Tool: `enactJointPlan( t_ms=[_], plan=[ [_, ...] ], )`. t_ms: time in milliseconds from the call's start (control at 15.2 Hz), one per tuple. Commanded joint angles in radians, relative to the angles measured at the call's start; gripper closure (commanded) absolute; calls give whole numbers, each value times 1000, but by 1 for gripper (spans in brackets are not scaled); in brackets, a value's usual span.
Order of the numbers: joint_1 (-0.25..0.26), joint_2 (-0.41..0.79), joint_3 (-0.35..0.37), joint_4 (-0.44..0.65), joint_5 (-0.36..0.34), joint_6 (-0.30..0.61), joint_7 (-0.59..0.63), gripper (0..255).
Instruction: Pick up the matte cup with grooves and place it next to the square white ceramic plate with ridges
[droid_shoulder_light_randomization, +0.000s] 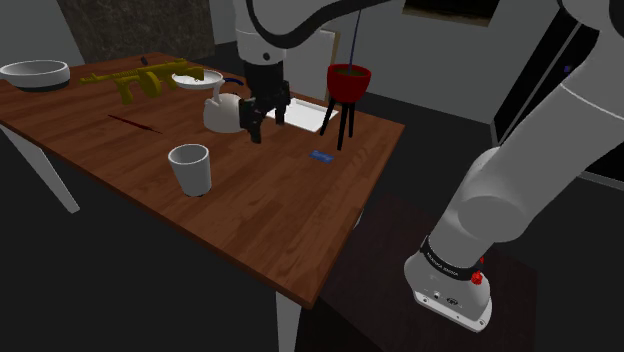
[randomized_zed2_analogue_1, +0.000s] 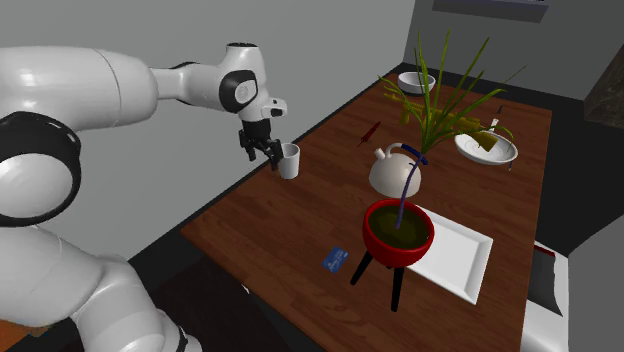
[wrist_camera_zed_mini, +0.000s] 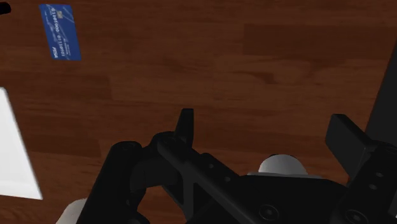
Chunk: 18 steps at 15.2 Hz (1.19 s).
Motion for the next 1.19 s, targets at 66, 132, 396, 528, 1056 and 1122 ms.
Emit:
enactJointPlan(
  t_ms=[66,132,396,528,1056,1122],
  plan=[
    [8,123,34,91,-45,26,64,0],
    [12,163,43,123,-63,31,85,0],
    [42,328,67,267,-140,36,167,0],
    [64,412,72,349,-180,29,203,0],
    [200,769,48,770,-318,-62,296,0],
    [222,819,42,839,-331,-82,300,0]
  ],
)
